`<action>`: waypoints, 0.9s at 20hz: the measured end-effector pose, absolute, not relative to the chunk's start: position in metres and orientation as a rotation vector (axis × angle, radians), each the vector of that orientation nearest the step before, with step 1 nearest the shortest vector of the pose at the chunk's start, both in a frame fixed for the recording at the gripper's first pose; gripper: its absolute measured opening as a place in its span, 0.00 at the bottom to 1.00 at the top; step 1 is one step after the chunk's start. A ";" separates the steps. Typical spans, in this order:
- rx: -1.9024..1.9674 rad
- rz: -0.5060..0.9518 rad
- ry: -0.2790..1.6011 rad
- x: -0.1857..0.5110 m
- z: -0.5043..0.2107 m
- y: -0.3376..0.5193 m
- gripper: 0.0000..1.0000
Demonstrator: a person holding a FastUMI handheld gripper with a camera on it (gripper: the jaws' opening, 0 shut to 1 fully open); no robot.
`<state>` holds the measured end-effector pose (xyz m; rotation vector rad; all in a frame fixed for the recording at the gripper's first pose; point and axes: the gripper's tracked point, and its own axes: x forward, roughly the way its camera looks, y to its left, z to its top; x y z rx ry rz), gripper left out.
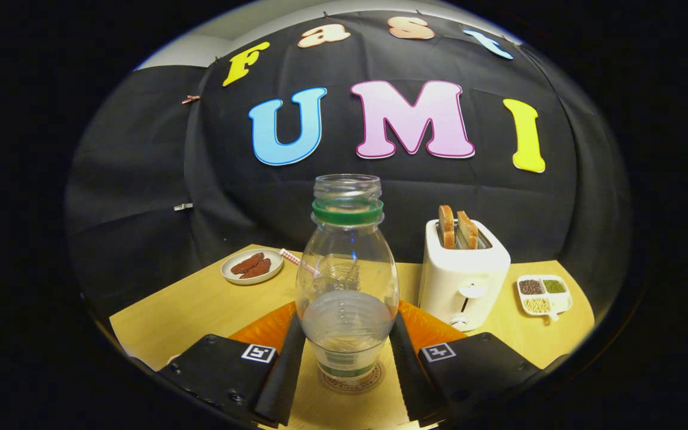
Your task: Take the bottle from table, then pour the juice into the cup, finally place the bottle on the coaster
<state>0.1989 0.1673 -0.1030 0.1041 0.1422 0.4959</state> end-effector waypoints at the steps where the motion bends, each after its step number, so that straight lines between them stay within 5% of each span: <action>1: 0.098 0.484 0.151 0.205 -0.110 0.166 0.73; 18: 0.036 0.488 0.205 0.211 -0.156 0.178 0.78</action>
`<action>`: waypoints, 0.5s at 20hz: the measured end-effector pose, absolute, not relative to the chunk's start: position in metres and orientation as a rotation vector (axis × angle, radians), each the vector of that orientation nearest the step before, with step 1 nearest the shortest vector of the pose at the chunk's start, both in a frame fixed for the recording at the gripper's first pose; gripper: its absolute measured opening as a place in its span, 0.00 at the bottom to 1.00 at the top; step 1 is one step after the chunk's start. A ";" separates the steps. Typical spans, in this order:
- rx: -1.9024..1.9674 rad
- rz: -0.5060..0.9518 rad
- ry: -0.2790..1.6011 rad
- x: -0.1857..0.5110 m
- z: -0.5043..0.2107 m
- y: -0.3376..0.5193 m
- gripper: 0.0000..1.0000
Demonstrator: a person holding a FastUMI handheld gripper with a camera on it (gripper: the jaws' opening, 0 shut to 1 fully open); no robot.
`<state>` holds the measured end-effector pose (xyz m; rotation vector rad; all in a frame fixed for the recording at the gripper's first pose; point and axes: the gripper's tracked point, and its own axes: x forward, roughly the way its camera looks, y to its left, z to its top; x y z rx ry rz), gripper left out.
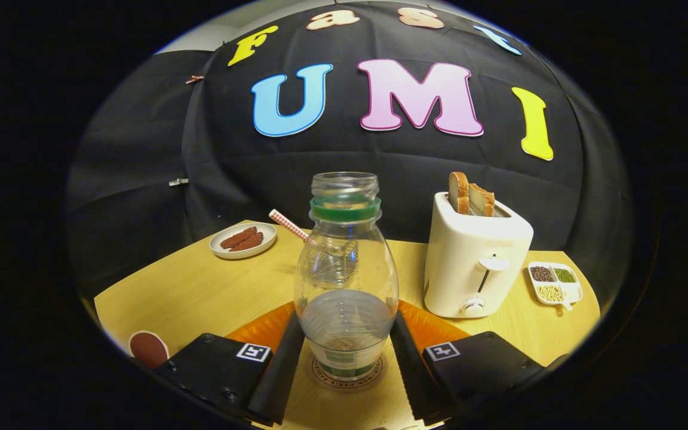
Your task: Take the bottle from table, then pour the juice into the cup, finally place the bottle on the coaster
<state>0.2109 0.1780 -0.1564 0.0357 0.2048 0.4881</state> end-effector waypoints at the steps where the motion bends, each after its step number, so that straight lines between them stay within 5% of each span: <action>1: 0.050 0.489 0.218 0.210 -0.157 0.177 0.79; 3: 0.069 0.500 0.235 0.207 -0.153 0.177 0.87; 4: 0.067 0.495 0.233 0.206 -0.154 0.175 1.00; 10: 0.008 0.504 0.221 0.184 -0.137 0.172 0.99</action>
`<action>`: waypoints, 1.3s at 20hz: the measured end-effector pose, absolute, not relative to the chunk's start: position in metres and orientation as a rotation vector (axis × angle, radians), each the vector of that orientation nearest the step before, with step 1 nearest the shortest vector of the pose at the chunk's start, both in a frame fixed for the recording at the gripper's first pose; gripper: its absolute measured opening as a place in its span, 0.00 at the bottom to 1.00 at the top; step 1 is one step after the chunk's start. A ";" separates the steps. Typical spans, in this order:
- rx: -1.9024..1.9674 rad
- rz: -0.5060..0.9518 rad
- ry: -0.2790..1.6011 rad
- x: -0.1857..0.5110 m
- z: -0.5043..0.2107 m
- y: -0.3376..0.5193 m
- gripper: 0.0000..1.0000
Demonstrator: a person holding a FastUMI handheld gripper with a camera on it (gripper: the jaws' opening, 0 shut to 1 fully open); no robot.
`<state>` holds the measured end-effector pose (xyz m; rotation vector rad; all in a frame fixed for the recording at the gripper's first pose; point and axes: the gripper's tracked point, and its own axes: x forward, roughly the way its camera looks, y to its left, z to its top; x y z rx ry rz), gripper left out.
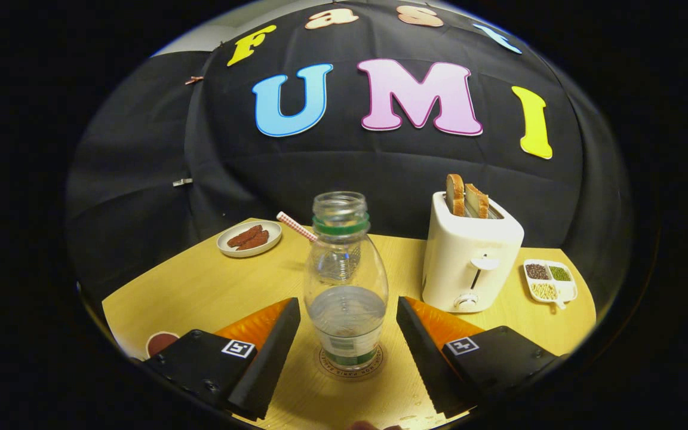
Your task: Take the bottle from table, then pour the juice into the cup, finally place the bottle on the coaster
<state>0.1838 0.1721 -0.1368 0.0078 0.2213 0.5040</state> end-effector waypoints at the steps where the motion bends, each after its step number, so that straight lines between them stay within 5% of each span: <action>1: 0.000 0.504 0.217 0.179 -0.131 0.171 0.99; 16: 0.045 0.399 0.017 0.094 0.039 0.076 0.97; 26: 0.056 0.312 -0.004 0.008 0.057 0.009 0.97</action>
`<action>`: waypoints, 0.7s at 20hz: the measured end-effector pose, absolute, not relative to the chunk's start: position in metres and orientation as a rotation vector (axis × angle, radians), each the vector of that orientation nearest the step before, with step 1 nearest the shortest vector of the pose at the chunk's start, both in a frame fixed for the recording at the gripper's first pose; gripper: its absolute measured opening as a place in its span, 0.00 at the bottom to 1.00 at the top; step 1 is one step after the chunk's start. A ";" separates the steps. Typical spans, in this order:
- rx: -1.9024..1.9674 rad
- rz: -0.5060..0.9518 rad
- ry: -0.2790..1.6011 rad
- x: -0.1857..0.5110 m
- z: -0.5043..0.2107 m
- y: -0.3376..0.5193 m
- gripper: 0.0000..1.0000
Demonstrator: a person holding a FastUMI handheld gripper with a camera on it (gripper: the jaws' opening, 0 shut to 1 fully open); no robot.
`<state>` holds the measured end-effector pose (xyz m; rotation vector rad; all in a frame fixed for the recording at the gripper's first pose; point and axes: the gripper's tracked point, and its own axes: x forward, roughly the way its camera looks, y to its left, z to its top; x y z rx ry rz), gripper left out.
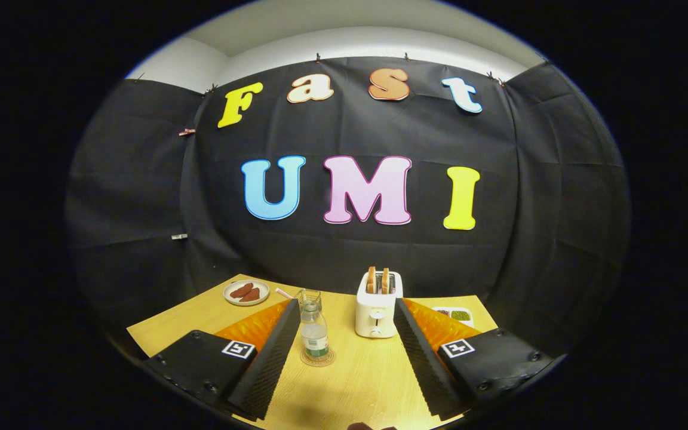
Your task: Take the bottle from table, then pour the juice into the cup, finally place the bottle on the coaster
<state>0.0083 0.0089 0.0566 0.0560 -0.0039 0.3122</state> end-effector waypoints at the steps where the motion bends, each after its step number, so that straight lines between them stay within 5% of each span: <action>1: 0.054 0.294 -0.001 0.006 0.054 0.004 0.96; 14: 0.023 0.365 -0.032 -0.003 0.039 -0.012 0.97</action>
